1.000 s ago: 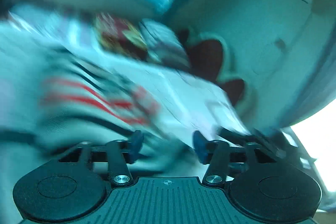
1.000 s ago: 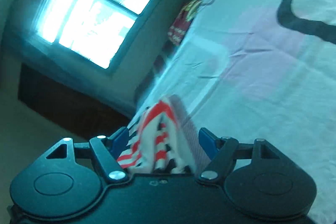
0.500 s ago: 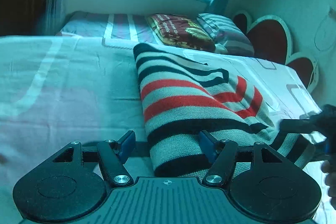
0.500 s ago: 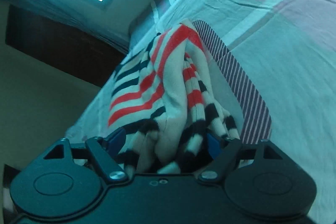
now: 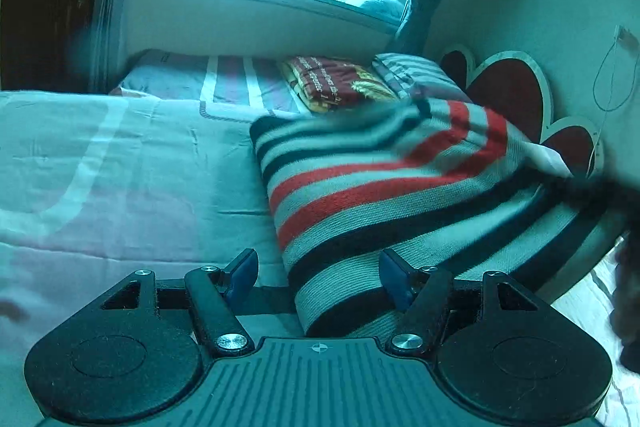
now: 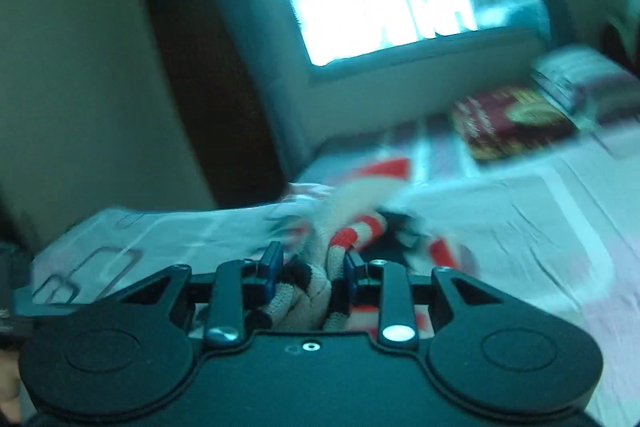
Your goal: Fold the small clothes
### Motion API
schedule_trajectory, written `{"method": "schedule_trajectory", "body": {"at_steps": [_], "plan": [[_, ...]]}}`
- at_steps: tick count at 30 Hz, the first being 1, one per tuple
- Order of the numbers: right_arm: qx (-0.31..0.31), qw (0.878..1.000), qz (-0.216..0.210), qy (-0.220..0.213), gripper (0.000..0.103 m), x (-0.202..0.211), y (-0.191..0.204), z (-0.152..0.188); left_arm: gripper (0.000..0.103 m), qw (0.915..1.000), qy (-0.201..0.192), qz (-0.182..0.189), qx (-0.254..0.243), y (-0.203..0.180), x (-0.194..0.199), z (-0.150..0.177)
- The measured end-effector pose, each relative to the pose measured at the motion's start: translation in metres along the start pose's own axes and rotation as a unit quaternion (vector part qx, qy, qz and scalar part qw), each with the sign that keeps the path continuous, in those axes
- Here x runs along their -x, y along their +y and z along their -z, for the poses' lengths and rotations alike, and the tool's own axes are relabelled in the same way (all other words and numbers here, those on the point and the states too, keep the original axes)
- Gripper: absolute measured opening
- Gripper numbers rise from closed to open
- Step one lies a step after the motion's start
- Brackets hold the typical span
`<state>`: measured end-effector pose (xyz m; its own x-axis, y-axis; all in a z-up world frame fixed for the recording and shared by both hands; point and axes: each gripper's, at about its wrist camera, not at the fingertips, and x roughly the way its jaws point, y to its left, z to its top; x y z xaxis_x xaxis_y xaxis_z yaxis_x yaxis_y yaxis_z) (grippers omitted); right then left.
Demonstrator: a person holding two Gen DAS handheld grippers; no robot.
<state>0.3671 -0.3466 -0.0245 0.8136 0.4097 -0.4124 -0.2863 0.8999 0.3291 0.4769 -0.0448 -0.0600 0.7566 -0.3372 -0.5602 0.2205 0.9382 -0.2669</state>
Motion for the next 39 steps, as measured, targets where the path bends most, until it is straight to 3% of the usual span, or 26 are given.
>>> {"method": "schedule_trajectory", "body": {"at_steps": [2, 4, 6, 8, 12, 14, 15, 16, 18, 20, 22, 25, 26, 27, 29, 32, 34, 35, 36, 39], "plan": [[-0.070, 0.993, 0.032, 0.084, 0.029, -0.027, -0.036, 0.022, 0.068, 0.9996, 0.027, 0.006, -0.003, -0.003, -0.011, 0.001], [-0.119, 0.990, 0.007, 0.073, 0.029, -0.021, -0.052, 0.033, 0.074, 0.9995, 0.029, -0.001, -0.011, -0.007, -0.013, 0.002], [-0.186, 0.980, -0.018, 0.068, 0.037, -0.011, -0.063, 0.031, 0.074, 0.9994, 0.031, 0.000, -0.017, -0.007, -0.011, 0.001], [-0.201, 0.977, -0.025, 0.062, 0.041, 0.002, -0.062, 0.028, 0.074, 0.9994, 0.032, 0.002, -0.013, -0.004, -0.007, -0.001], [-0.224, 0.970, -0.034, 0.087, 0.062, 0.012, -0.062, 0.030, 0.074, 0.9991, 0.037, 0.007, -0.022, -0.004, -0.006, -0.001], [-0.209, 0.973, -0.022, 0.094, 0.061, 0.010, -0.059, 0.029, 0.074, 0.9989, 0.043, 0.011, -0.015, -0.002, -0.009, -0.002], [-0.199, 0.975, -0.014, 0.094, 0.040, 0.012, -0.056, 0.029, 0.074, 0.9989, 0.045, 0.011, -0.012, -0.002, -0.009, -0.002], [-0.178, 0.979, -0.007, 0.100, 0.027, 0.013, -0.051, 0.027, 0.074, 0.9989, 0.045, 0.011, -0.012, -0.003, -0.010, -0.002], [-0.106, 0.991, -0.017, 0.073, 0.023, 0.019, -0.037, 0.024, 0.074, 0.9989, 0.041, 0.010, -0.018, -0.004, -0.008, -0.002], [-0.068, 0.996, -0.045, 0.034, 0.022, 0.033, -0.031, 0.025, 0.074, 0.9988, 0.041, 0.018, -0.023, -0.004, -0.007, 0.000], [-0.050, 0.997, 0.001, 0.059, 0.021, 0.026, -0.044, 0.036, 0.074, 0.9986, 0.039, 0.033, -0.016, 0.000, -0.002, 0.002], [-0.077, 0.995, -0.010, 0.067, 0.022, 0.027, -0.058, 0.048, 0.074, 0.9975, 0.049, 0.025, -0.045, -0.003, 0.001, 0.013], [-0.084, 0.994, -0.007, 0.065, 0.024, 0.027, -0.057, 0.047, 0.079, 0.9964, 0.063, 0.021, -0.052, -0.004, -0.003, 0.018], [-0.083, 0.994, -0.001, 0.064, 0.027, 0.026, -0.054, 0.047, 0.085, 0.9960, 0.075, 0.019, -0.045, -0.002, -0.008, 0.022], [-0.085, 0.994, 0.012, 0.068, 0.034, 0.027, -0.051, 0.049, 0.085, 0.9960, 0.079, 0.025, -0.032, 0.002, -0.008, 0.022], [-0.089, 0.996, 0.021, 0.025, 0.037, 0.031, -0.051, 0.034, 0.085, 0.9981, 0.039, 0.018, -0.044, 0.004, 0.010, 0.010], [-0.064, 0.997, 0.034, 0.011, 0.048, 0.033, -0.046, 0.018, 0.085, 0.9989, 0.025, 0.017, -0.037, 0.010, 0.008, -0.004], [-0.064, 0.997, 0.033, 0.014, 0.061, 0.026, -0.048, 0.010, 0.085, 0.9992, 0.023, 0.013, -0.029, 0.013, 0.003, -0.011], [-0.069, 0.997, 0.031, 0.018, 0.064, 0.016, -0.051, 0.003, 0.085, 0.9994, 0.025, 0.010, -0.023, 0.016, -0.004, -0.019], [-0.077, 0.996, 0.029, 0.039, 0.053, -0.017, -0.064, -0.015, 0.085, 0.9992, 0.036, 0.012, -0.012, 0.022, -0.029, -0.035]]}}
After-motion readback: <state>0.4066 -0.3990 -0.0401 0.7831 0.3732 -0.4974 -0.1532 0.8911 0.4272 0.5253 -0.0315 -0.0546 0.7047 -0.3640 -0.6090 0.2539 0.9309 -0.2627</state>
